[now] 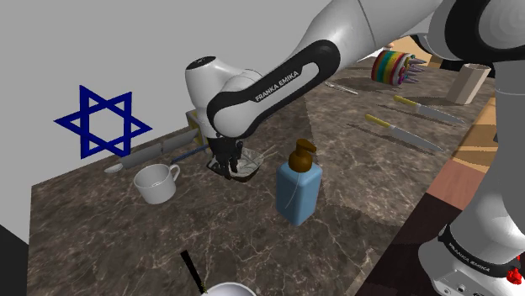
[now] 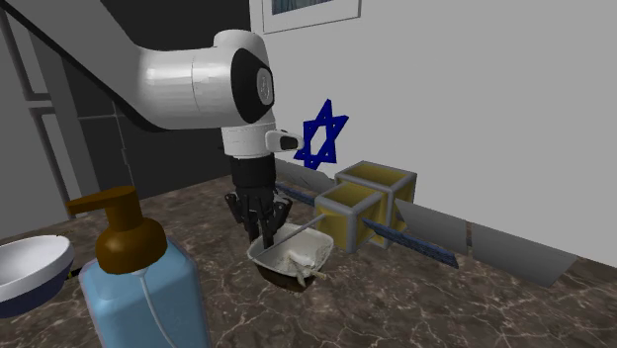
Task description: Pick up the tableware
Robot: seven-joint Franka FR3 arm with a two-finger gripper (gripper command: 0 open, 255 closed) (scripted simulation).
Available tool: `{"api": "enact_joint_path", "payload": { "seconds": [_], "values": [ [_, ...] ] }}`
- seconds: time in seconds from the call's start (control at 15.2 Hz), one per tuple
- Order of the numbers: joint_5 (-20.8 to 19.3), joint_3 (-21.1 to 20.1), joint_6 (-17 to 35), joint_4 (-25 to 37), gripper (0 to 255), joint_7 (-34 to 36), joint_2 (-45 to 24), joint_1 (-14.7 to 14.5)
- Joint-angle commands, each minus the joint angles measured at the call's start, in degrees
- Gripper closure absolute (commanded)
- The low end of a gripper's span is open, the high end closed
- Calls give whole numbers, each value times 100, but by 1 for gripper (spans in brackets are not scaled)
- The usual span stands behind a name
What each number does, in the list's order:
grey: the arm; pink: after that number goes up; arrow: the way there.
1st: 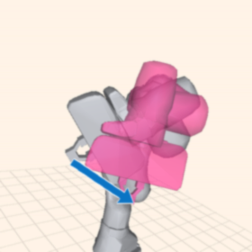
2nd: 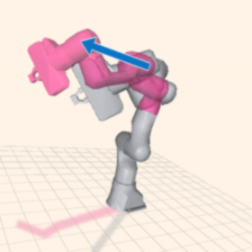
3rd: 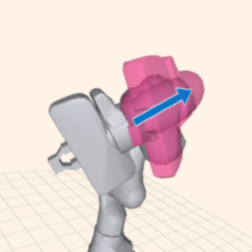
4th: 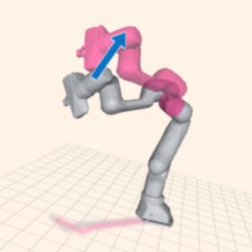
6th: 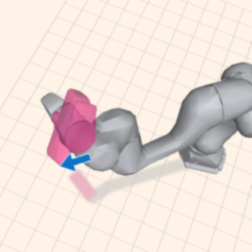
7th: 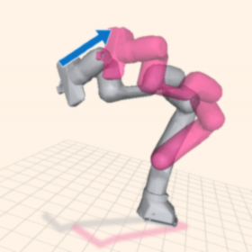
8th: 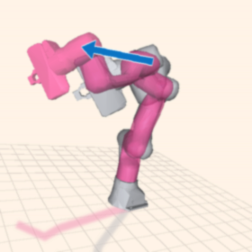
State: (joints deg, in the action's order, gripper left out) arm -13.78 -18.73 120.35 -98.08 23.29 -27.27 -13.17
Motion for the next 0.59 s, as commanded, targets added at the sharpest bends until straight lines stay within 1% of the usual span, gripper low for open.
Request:
{"api": "enact_joint_path", "payload": {
  "seconds": [0.0,0.4,0.53],
  "values": [
    [-1,1,3,0,255,0,-1,1],
    [-1,0,4,-4,255,5,1,-3],
    [33,-18,-115,45,255,-21,75,7]
  ]
}}
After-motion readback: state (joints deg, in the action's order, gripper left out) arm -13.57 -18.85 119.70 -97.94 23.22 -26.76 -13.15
